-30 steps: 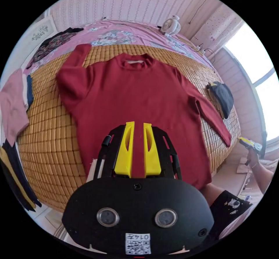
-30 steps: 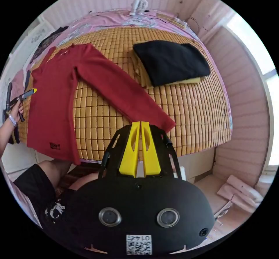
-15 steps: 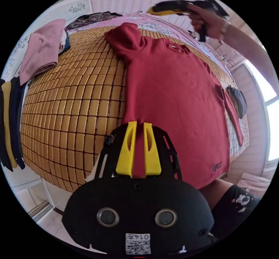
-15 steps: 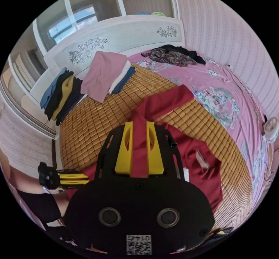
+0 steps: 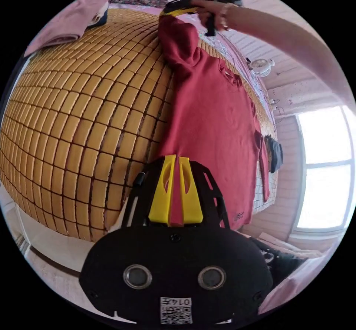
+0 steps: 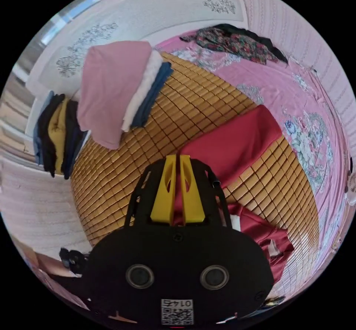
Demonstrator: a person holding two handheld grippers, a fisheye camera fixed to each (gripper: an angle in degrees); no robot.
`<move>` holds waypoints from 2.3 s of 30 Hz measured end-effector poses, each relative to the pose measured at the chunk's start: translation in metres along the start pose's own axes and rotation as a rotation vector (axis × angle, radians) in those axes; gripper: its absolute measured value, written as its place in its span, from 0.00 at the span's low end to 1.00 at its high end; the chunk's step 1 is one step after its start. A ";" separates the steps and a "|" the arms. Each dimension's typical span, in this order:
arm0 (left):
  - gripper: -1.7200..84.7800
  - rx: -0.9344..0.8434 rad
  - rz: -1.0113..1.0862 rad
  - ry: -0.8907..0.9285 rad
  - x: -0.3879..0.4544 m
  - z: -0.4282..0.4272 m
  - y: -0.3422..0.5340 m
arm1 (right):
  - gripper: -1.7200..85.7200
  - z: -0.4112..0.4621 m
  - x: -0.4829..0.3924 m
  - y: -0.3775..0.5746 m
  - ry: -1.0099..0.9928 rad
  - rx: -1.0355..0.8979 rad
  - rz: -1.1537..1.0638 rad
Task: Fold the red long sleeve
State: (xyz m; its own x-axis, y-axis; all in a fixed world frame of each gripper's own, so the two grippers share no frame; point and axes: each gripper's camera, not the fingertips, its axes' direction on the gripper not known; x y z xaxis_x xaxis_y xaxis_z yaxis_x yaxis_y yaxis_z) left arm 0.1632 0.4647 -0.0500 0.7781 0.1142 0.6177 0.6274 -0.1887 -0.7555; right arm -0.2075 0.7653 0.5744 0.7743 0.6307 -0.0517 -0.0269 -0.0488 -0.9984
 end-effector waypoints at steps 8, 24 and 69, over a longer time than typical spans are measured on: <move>0.09 0.356 -0.151 0.061 -0.067 -0.151 0.063 | 0.05 -0.138 0.001 0.067 -0.280 0.099 -0.180; 0.13 0.410 -0.421 -0.050 -0.177 -0.216 0.162 | 0.10 0.019 -0.058 0.179 -0.135 -0.302 -0.072; 0.07 0.394 -0.400 -0.476 -0.363 -0.269 -0.011 | 0.14 0.106 -0.255 0.071 0.051 -0.175 -0.135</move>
State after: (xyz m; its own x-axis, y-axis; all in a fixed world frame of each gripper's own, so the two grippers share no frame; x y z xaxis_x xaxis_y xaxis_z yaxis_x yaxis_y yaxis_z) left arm -0.1343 0.1630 -0.2076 0.3598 0.5287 0.7688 0.7607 0.3109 -0.5698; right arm -0.4743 0.6833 0.5149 0.7946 0.6007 0.0882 0.1859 -0.1025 -0.9772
